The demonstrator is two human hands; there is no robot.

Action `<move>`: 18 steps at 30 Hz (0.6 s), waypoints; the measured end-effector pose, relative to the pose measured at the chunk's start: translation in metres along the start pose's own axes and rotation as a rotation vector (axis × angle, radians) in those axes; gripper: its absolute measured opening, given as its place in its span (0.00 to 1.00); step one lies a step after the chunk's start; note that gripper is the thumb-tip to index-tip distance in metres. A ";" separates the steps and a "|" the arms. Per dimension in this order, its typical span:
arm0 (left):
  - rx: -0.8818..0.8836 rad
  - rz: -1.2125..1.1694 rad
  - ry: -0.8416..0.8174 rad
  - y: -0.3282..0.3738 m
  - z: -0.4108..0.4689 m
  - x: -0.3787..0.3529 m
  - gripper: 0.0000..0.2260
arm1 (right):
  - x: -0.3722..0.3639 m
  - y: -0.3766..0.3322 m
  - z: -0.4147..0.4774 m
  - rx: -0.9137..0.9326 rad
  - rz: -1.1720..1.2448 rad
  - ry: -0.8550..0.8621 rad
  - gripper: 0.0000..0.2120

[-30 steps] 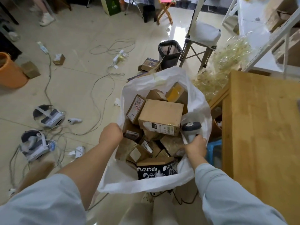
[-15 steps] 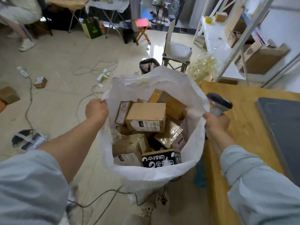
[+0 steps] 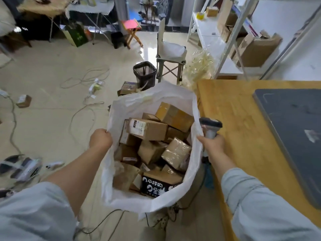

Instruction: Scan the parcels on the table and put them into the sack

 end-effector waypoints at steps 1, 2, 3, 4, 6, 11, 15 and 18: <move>0.009 0.004 -0.013 0.002 -0.003 0.000 0.10 | 0.004 0.001 -0.002 0.016 0.029 0.009 0.17; 0.020 0.010 -0.029 0.007 -0.008 0.000 0.09 | 0.008 0.003 -0.005 0.022 0.048 0.019 0.15; 0.042 0.029 -0.043 0.011 -0.014 -0.001 0.07 | 0.012 0.005 -0.008 0.025 0.072 0.032 0.13; 0.072 0.067 -0.054 0.015 -0.021 -0.003 0.09 | 0.018 0.008 -0.012 0.020 0.095 0.044 0.12; 0.107 0.235 -0.059 0.029 -0.037 -0.006 0.21 | 0.030 0.014 -0.016 0.009 0.143 0.061 0.11; -0.216 0.379 -0.108 0.118 -0.102 -0.034 0.21 | 0.060 0.037 -0.037 -0.162 0.243 -0.013 0.16; -0.513 0.403 -0.205 0.182 -0.185 -0.075 0.17 | 0.085 0.065 -0.075 -0.319 0.413 -0.167 0.12; -0.693 0.412 -0.275 0.217 -0.259 -0.109 0.18 | 0.133 0.089 -0.107 -0.319 0.519 -0.135 0.04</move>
Point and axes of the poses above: each hand's wrist, its own z-axis towards the middle knuckle, its own x-axis out of the back of the hand, y = z × x, the point moved 9 cm from there along z, towards the middle knuckle, and after that the axes turned 2 degrees about x, right-handed, at the moved point
